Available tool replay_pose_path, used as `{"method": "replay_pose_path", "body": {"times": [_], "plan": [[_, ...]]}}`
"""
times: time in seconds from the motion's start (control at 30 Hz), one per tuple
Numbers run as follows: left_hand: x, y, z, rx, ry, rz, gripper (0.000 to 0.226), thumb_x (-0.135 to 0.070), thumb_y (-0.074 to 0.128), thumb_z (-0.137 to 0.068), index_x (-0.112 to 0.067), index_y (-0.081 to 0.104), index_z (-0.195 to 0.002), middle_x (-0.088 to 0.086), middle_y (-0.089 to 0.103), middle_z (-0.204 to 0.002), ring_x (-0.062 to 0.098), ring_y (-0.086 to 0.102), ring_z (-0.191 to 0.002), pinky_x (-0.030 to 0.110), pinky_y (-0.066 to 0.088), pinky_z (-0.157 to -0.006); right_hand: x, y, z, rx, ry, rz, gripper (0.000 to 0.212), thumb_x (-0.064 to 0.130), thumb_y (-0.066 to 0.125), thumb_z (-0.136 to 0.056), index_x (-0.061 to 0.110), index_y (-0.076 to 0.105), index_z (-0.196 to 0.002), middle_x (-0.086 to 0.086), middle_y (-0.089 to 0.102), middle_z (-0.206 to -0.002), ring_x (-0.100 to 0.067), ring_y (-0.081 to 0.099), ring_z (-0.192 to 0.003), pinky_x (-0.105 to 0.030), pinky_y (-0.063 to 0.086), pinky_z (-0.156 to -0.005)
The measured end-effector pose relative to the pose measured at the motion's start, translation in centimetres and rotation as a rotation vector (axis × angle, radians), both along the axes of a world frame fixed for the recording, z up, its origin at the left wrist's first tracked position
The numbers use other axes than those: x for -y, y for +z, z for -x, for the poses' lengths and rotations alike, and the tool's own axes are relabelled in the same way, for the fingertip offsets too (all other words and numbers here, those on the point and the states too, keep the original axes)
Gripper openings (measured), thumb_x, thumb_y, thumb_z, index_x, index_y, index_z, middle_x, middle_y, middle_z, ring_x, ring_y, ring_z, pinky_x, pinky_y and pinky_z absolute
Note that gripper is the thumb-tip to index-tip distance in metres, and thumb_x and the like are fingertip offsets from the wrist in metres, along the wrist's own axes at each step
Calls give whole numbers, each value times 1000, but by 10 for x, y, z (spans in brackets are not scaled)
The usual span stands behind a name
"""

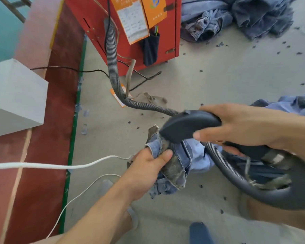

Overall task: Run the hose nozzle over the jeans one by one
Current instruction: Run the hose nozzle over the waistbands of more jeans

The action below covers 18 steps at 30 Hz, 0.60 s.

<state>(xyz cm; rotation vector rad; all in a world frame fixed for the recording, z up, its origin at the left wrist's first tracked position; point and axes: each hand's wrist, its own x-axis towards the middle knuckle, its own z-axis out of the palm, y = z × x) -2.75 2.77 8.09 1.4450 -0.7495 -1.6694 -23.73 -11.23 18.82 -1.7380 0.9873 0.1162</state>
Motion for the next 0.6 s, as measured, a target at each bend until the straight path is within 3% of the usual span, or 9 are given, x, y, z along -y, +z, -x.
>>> {"method": "replay_pose_path", "body": {"times": [0.07,0.17,0.27,0.33,0.43,0.5,0.57,0.6], "plan": [[-3,-1,4,69,-18,17,29,-27,62,-92,-20,72,-119,2,76,-118,19,71,-113,35,58,-93,2,-10,-7,36,-74,33,8,30,72,-95,26,65,-97,0,59,-48,-15,52,-35,-25,45,-40],[-3,-1,2,147,-25,20,28,-24,62,-96,-19,69,-123,-2,76,-119,15,70,-116,41,55,-103,13,-6,1,4,-88,9,6,31,72,-94,30,66,-96,-2,57,-48,-17,51,-36,-30,49,-44],[0,2,-5,139,-13,42,23,-23,62,-97,-28,71,-117,-8,76,-118,11,70,-115,30,57,-96,20,5,19,-4,7,-69,10,37,75,-91,34,66,-92,-5,58,-50,-21,52,-38,-33,50,-45],[1,3,-6,160,-47,49,25,-27,61,-94,-33,71,-117,-9,76,-118,11,70,-115,30,58,-95,14,5,17,-21,75,-80,12,40,75,-91,36,64,-94,-8,60,-51,-22,54,-39,-33,50,-45],[-3,-4,-3,399,-153,70,25,-27,60,-102,-31,68,-125,-7,71,-125,11,66,-119,39,56,-101,6,-8,1,12,57,-41,12,33,73,-94,29,62,-95,-4,58,-49,-19,51,-36,-30,48,-42],[-5,-8,-1,575,-183,83,21,-25,58,-105,-35,66,-121,-6,70,-122,5,66,-111,31,56,-97,8,-13,-2,8,53,-10,11,31,73,-95,27,62,-94,-3,57,-49,-19,51,-37,-32,50,-44],[-2,-4,-3,579,-140,78,20,-23,55,-106,-39,64,-114,-3,73,-114,4,70,-96,28,59,-85,16,-8,5,-31,87,4,11,34,73,-93,29,64,-96,-6,59,-50,-20,52,-38,-35,51,-46],[-1,-3,-7,582,-134,108,23,-19,54,-106,-39,64,-115,-5,72,-115,3,69,-99,26,58,-88,21,-5,11,-37,100,-5,11,35,74,-92,30,64,-96,-8,59,-51,-22,52,-38,-35,51,-46]]}}
